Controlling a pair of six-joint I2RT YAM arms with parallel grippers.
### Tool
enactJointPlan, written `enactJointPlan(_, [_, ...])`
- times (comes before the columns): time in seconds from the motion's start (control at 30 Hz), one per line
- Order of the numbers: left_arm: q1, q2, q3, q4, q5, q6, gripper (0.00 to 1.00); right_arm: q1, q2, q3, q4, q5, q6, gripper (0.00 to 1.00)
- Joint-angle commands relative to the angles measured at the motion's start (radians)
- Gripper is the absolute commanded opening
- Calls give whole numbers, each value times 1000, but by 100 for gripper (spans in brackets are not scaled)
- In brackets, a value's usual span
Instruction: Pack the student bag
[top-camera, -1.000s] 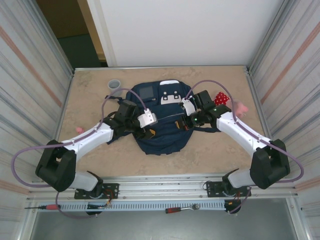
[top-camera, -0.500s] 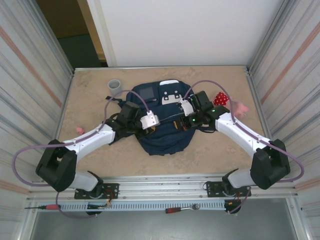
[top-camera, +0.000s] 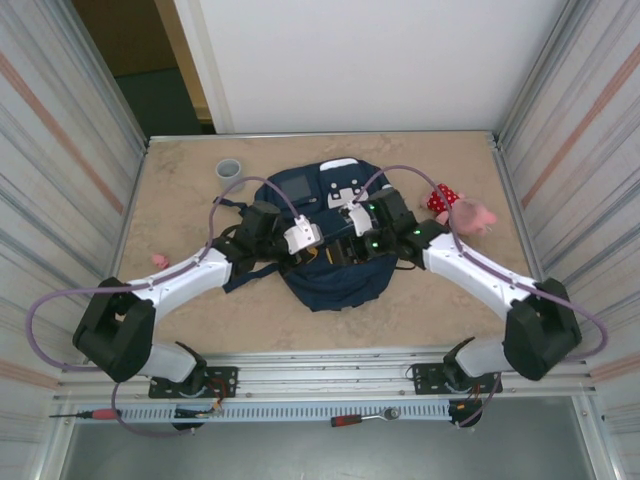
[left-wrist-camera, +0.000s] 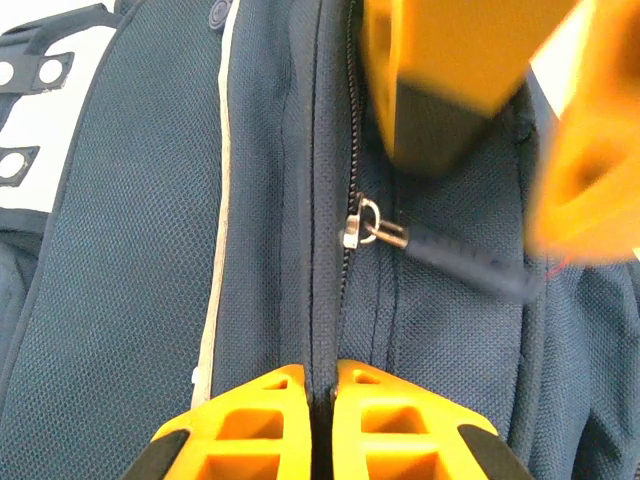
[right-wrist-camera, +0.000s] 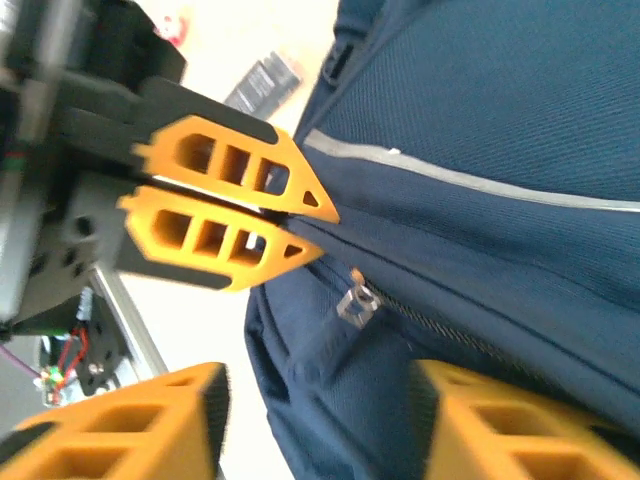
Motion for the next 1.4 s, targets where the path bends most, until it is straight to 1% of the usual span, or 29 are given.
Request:
enactJointPlan(0.0, [33,-60,-7,57,135,62,2,-75,-145,-36,-7,-79,-152,60])
enactJointPlan(0.1, [55,-68,-1,20,207,98,2,-106,-228,-66,-27,-98,-359,65])
enactJointPlan(0.17, [66,-64,8,1,238,112,3,-104,-255,-80,-19,-68,-487,70])
enactJointPlan(0.23, [77,-62,21,-29,267,129,3,-104,-240,-70,-26,-39,-612,72])
enactJointPlan(0.33, [85,-63,27,-49,299,153,3,-105,-158,-14,-86,1,-771,72])
enactJointPlan(0.4, [91,-64,30,-60,315,169,3,-104,-79,32,-118,24,-849,71])
enactJointPlan(0.5, [98,-63,36,-77,318,183,3,-101,1,82,-137,-10,-930,72])
enactJointPlan(0.63, [102,-63,41,-87,318,190,3,-100,74,110,-107,-37,-949,71])
enactJointPlan(0.67, [102,-61,42,-93,313,192,3,-101,91,117,-104,-42,-948,69])
enactJointPlan(0.73, [104,-59,46,-104,305,192,3,-102,116,132,-104,-55,-948,60])
enactJointPlan(0.83, [107,-60,43,-113,284,191,3,-110,135,144,-94,-85,-933,37])
enactJointPlan(0.9, [114,-63,38,-99,252,169,3,-119,136,150,-92,-110,-912,17])
enactJointPlan(0.97, [121,-59,33,-69,187,108,4,-123,133,156,-105,-124,-896,4])
enactJointPlan(1.0, [124,-56,38,-63,163,72,6,-121,129,157,-110,-124,-887,0])
enactJointPlan(1.07, [128,-55,51,-77,141,-5,13,-119,119,148,-85,-111,-830,0])
enactJointPlan(1.13, [128,-69,59,-96,156,-85,24,-118,100,128,-41,-88,-766,0])
enactJointPlan(1.17, [128,-82,60,-105,156,-141,29,-117,88,111,-8,-75,-727,0])
enactJointPlan(1.27, [128,-132,54,-122,105,-354,37,-115,57,64,77,-62,-644,0])
enactJointPlan(1.33, [128,-175,43,-149,93,-467,46,-112,52,50,98,-60,-620,0])
enactJointPlan(1.37, [126,-199,43,-171,74,-526,49,-112,53,50,97,-60,-615,0])
